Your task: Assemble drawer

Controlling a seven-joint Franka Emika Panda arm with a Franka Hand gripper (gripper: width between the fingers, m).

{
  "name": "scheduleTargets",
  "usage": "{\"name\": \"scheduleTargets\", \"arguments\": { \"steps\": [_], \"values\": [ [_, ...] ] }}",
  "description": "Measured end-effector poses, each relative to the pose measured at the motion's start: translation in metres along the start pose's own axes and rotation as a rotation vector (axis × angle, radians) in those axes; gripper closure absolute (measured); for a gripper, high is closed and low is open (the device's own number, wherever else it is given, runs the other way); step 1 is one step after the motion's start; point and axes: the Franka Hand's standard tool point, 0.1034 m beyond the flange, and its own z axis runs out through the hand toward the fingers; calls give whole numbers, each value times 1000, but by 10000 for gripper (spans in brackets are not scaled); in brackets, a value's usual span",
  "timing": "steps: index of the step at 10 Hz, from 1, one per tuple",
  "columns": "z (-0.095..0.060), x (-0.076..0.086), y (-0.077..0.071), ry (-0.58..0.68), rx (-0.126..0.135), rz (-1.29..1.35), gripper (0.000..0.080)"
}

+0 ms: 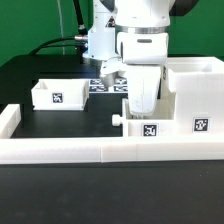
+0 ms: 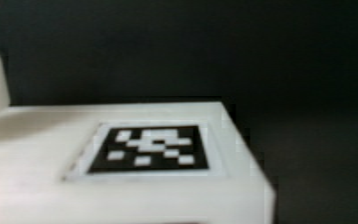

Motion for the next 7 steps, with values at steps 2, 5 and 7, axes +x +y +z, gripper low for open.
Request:
{"name": "scheduleTargets", "arguments": {
  "steps": [2,5,7],
  "values": [
    [0,-1,1,-9,-7,-23,757],
    [0,-1,2,-15,-9,-32,757],
    [0,-2,2,-15,-9,-31,757]
  ]
}}
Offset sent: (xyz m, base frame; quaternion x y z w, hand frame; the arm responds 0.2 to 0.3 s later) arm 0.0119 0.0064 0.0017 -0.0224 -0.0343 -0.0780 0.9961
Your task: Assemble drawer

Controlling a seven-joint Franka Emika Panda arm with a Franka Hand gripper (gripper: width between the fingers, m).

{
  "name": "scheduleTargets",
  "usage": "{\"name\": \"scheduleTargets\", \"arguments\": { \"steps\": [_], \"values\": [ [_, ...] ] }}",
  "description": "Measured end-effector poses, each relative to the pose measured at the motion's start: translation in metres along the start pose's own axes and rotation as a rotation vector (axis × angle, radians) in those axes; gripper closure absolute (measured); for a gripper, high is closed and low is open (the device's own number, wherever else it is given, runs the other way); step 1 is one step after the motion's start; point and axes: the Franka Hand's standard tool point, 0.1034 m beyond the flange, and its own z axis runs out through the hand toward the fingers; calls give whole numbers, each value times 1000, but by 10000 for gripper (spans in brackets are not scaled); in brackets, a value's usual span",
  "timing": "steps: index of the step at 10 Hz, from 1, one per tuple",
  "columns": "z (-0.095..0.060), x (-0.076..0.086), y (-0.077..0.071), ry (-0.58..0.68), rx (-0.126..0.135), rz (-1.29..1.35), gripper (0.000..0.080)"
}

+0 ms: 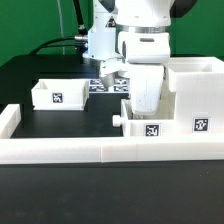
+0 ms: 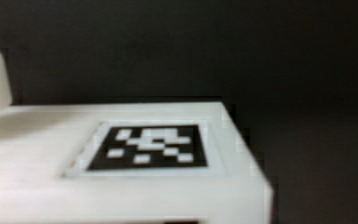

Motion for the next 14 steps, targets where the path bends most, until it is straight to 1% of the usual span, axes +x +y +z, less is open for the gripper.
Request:
{"name": "scheduleTargets", "arguments": {
  "steps": [2,3,4,5,6,7,8,9,11,12,13,14],
  "values": [
    [0,0,0,0,0,0,757],
    [0,0,0,0,0,1,645],
    [0,0,0,0,0,3,645],
    [0,1,0,1,0,5,511],
    [-1,1,1,1,-1,7,327],
    [-2,1,1,0,-1,8,212],
    [-6,1,2,-3,4,10,212],
    [-15,-1,3,-7,5,19,162],
    [-42,-4,7,-13,-14,42,153],
    [-52,-7,9,-18,-14,45,150],
    [-61,-13,13,-21,-26,46,150],
    [-63,-24,15,-24,-27,31,150]
  ]
}}
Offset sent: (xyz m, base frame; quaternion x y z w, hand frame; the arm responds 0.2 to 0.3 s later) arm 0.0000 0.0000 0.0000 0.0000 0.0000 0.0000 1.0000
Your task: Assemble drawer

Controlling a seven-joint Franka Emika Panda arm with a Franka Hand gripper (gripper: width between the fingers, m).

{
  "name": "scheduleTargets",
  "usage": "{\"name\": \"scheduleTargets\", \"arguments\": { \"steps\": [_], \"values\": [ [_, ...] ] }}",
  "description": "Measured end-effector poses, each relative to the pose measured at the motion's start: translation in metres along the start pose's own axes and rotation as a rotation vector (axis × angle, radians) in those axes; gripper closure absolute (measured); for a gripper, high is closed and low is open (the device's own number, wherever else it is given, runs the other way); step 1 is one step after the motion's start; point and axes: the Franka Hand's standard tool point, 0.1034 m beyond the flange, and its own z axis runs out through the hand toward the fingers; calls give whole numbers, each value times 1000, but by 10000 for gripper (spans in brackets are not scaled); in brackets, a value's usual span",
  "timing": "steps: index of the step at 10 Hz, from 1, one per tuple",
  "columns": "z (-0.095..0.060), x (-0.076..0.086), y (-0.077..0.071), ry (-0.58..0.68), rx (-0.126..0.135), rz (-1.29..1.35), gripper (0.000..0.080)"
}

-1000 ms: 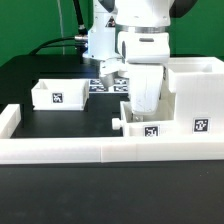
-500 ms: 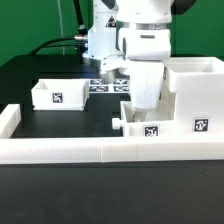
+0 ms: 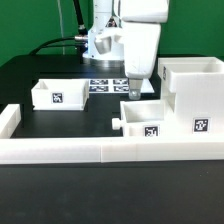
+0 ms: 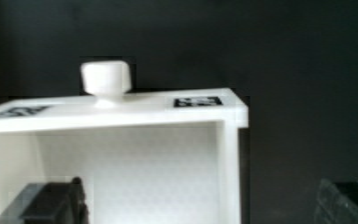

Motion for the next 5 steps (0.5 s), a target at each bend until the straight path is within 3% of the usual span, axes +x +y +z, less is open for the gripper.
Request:
{"name": "scheduleTargets", "arguments": {
  "steps": [2,4,5],
  "values": [
    [8,-40,0,7,15,-58,150],
    [11,-46,0,11,20,-59,150],
    [12,-58,-1,48,21,-70,150]
  ]
}}
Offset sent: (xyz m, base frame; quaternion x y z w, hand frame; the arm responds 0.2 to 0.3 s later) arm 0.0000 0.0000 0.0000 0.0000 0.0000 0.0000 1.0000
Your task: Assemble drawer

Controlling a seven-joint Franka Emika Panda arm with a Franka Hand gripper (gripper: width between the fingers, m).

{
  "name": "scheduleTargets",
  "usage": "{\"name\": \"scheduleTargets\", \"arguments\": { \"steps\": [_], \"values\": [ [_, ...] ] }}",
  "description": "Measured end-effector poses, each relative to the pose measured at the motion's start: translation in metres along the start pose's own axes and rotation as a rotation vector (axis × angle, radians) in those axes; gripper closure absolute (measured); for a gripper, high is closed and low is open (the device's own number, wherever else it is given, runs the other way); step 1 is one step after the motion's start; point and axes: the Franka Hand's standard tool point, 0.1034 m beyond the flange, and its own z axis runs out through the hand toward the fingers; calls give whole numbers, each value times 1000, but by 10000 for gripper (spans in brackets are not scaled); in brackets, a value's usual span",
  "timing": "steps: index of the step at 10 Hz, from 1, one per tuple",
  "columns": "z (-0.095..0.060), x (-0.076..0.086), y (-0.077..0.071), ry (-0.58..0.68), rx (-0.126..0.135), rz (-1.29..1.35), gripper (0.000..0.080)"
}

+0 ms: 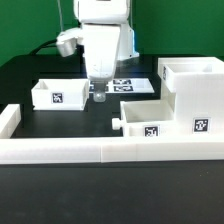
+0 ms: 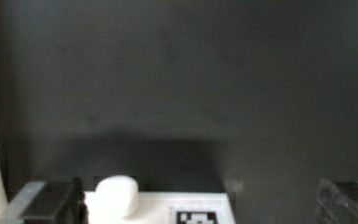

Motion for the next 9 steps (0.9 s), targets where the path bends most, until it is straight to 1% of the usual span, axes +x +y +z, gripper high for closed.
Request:
{"name": "scheduleTargets", "arguments": {
  "steps": [1,2,3,4,5,6,7,8,9],
  "values": [
    [2,-12,-2,17,1,0,150],
    [10,-25,-5,53,12,-29,150],
    [14,-36,0,84,33,-19,150],
    [16,-43,11,134,42,-28,150],
    [17,-46,18,172,48,-12,150],
    [21,-47,23,201,57,4,150],
    [26,-44,27,247,79,31,150],
    [30,-37,33,254,84,76,150],
    [34,-20,35,264,98,108,150]
  ]
}}
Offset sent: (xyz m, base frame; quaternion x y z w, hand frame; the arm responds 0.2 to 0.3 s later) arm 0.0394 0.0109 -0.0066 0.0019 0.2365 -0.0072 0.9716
